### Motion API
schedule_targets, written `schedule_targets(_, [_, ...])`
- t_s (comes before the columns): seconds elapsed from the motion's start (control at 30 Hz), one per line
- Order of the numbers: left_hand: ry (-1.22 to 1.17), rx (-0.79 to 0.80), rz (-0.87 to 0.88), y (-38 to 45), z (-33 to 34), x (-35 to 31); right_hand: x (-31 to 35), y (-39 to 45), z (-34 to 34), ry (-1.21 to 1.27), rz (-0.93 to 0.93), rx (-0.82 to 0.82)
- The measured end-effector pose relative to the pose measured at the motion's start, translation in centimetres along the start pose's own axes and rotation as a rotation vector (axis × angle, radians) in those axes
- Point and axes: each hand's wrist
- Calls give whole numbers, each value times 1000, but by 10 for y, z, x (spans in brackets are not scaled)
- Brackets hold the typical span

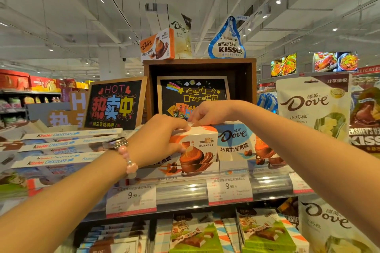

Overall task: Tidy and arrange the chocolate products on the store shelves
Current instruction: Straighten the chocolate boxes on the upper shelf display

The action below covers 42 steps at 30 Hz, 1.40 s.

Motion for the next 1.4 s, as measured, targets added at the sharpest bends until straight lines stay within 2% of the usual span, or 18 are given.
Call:
schedule_targets(0.13, [-44, 3, -15, 0, 0, -2, 1, -12, -5, 4, -11, -159])
schedule_targets(0.33, [-74, 23, -20, 3, -3, -2, 0, -62, -33, 298, -78, -517])
schedule_targets(0.47, [-64, 103, -32, 11, -3, 1, -13, -98, -44, 369, -65, -644])
schedule_targets(0.57, [-62, 140, -34, 17, -4, 4, -29, -124, -47, 376, -16, -639])
schedule_targets(0.7, [-89, 175, -88, 31, -6, 4, -49, -151, -41, 336, 77, -483])
schedule_targets(0.77, [-261, 168, -110, 39, -7, -1, -55, -160, -35, 277, 152, -427])
schedule_targets(0.87, [-691, 96, -115, 48, -6, -15, -62, -166, -31, 180, 213, -410])
schedule_targets(0.9, [-748, 63, -97, 51, -4, -20, -63, -167, -30, 163, 231, -395])
schedule_targets(1.07, [-574, -27, 16, 64, 12, -36, -66, -168, -30, 58, 295, -354])
schedule_targets(1.23, [-585, 44, -13, 69, 19, -35, -69, -166, -28, -33, 265, -355])
schedule_targets(1.4, [-372, 99, -16, 71, 23, -29, -70, -155, -23, -166, 201, -337])
Point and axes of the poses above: each hand's wrist, its own y-axis towards the middle knuckle, its own z-axis out of the palm, x = y × z, and after that the axes turned 1 degree about y, right-handed
